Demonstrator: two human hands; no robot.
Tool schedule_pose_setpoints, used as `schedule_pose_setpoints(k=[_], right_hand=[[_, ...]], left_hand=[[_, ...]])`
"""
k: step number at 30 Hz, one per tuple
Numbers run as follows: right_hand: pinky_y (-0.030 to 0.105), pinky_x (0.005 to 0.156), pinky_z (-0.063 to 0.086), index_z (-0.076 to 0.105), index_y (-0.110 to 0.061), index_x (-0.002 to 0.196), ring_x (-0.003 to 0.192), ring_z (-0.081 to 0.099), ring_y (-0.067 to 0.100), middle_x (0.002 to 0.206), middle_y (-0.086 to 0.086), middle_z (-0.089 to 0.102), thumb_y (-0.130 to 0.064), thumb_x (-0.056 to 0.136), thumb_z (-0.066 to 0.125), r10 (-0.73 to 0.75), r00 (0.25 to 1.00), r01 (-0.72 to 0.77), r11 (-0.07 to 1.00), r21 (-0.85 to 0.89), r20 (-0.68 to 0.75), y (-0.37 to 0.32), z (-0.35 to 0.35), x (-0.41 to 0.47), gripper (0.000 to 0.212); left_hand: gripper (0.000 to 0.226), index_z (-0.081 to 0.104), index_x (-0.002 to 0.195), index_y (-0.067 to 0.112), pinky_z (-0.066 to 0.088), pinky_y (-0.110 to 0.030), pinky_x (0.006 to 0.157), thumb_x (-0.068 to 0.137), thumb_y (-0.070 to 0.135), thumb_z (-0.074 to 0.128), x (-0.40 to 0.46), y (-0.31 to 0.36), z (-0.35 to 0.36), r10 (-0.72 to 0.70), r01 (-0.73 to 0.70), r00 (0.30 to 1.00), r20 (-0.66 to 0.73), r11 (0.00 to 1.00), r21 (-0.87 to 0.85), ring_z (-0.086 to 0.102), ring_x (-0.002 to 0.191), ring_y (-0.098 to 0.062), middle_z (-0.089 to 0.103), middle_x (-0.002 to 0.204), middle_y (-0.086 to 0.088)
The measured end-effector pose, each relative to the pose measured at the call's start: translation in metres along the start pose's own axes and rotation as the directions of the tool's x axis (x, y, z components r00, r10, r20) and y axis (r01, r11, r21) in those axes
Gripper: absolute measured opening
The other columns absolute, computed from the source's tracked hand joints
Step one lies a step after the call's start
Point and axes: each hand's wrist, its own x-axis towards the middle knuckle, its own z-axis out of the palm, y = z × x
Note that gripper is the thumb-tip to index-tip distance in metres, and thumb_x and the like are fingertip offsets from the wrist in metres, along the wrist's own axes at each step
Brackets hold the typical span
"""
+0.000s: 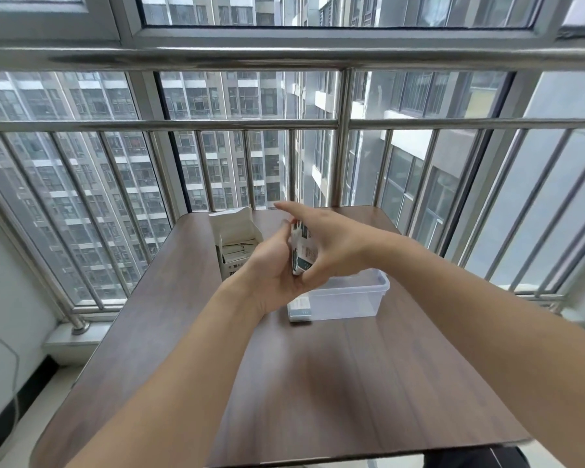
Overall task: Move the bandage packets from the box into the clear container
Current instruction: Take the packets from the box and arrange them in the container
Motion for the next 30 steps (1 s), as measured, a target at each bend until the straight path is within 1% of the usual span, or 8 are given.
schedule_pose_setpoints(k=[7,12,15,18,20,21,25,30], right_hand=[[0.025,0.118,0.028,0.005,-0.025,0.16,0.147,0.027,0.011,0.162,-0.004,0.025,-0.02,0.064,0.089,-0.012,1.0,0.012,1.0,-0.005,0.027,0.002,0.006,0.003,0.127],[0.01,0.105,0.019,-0.001,-0.023,0.16,0.147,0.022,0.008,0.165,-0.005,0.019,-0.023,0.066,0.092,-0.011,1.0,0.012,0.999,-0.049,0.028,0.0,0.013,-0.001,0.132],[0.015,0.109,0.026,0.005,-0.024,0.16,0.145,0.028,0.01,0.162,-0.004,0.025,-0.023,0.066,0.093,-0.017,0.999,0.014,0.996,0.09,0.036,-0.002,0.007,-0.004,0.129],[0.025,0.094,0.05,0.038,-0.019,0.151,0.109,0.06,0.008,0.135,-0.001,0.057,-0.03,0.084,0.078,0.071,0.997,-0.056,0.898,0.437,-0.018,0.006,-0.008,-0.003,0.079],[0.024,0.072,0.05,0.065,-0.017,0.124,0.077,0.06,0.006,0.095,-0.006,0.07,-0.031,0.099,0.06,0.129,0.992,-0.094,0.804,0.587,-0.017,0.012,-0.013,-0.001,0.03],[0.024,0.065,0.044,0.071,-0.017,0.112,0.069,0.055,0.007,0.082,-0.005,0.067,-0.028,0.101,0.056,0.139,0.99,-0.101,0.786,0.61,-0.015,0.014,-0.011,0.0,0.022],[0.02,0.053,0.037,0.071,-0.013,0.094,0.059,0.043,0.009,0.067,-0.001,0.057,-0.015,0.101,0.057,0.183,0.983,-0.113,0.672,0.732,-0.017,0.014,-0.002,0.003,0.015],[0.018,0.054,0.051,0.068,-0.003,0.102,0.057,0.051,0.009,0.073,0.003,0.064,-0.012,0.098,0.061,0.212,0.976,-0.163,0.538,0.827,0.055,0.012,-0.005,0.003,0.012]], left_hand=[[0.063,0.057,0.138,0.019,0.05,-0.026,0.042,0.101,0.065,0.032,0.005,-0.005,0.012,0.059,-0.046,0.972,-0.227,0.997,0.062,0.073,0.057,-0.017,0.072,0.094,-0.005],[0.056,0.063,0.122,0.02,0.045,-0.021,0.041,0.103,0.062,0.03,0.004,-0.007,0.011,0.034,-0.002,0.959,-0.28,0.994,0.111,0.068,0.051,-0.017,0.072,0.07,-0.001],[0.047,0.06,0.121,0.02,0.044,-0.022,0.039,0.105,0.055,0.033,0.008,-0.007,0.009,0.079,-0.039,0.95,-0.303,0.99,0.137,0.065,0.055,-0.019,0.072,0.08,-0.004],[0.055,0.06,0.104,0.009,0.039,-0.02,0.037,0.107,0.052,0.026,0.006,0.0,0.002,0.09,-0.074,0.972,-0.215,0.994,0.084,0.05,0.041,-0.015,0.059,0.059,-0.006],[0.064,0.061,0.093,0.006,0.039,-0.019,0.038,0.106,0.055,0.023,0.004,0.003,-0.001,0.091,-0.075,0.983,-0.162,0.992,0.102,0.046,0.041,-0.014,0.054,0.057,-0.006],[0.066,0.061,0.091,0.005,0.039,-0.019,0.038,0.106,0.056,0.022,0.005,0.003,-0.002,0.101,-0.085,0.984,-0.149,0.991,0.108,0.046,0.041,-0.015,0.053,0.056,-0.007],[0.061,0.061,0.089,0.006,0.04,-0.021,0.04,0.107,0.052,0.025,0.007,0.003,0.004,0.123,-0.106,0.983,-0.139,0.987,0.122,0.047,0.045,-0.016,0.055,0.059,-0.009],[0.06,0.063,0.088,0.008,0.04,-0.022,0.04,0.107,0.051,0.026,0.014,0.0,0.005,0.242,-0.199,0.956,-0.168,0.95,0.239,0.049,0.043,-0.018,0.058,0.058,-0.007]])
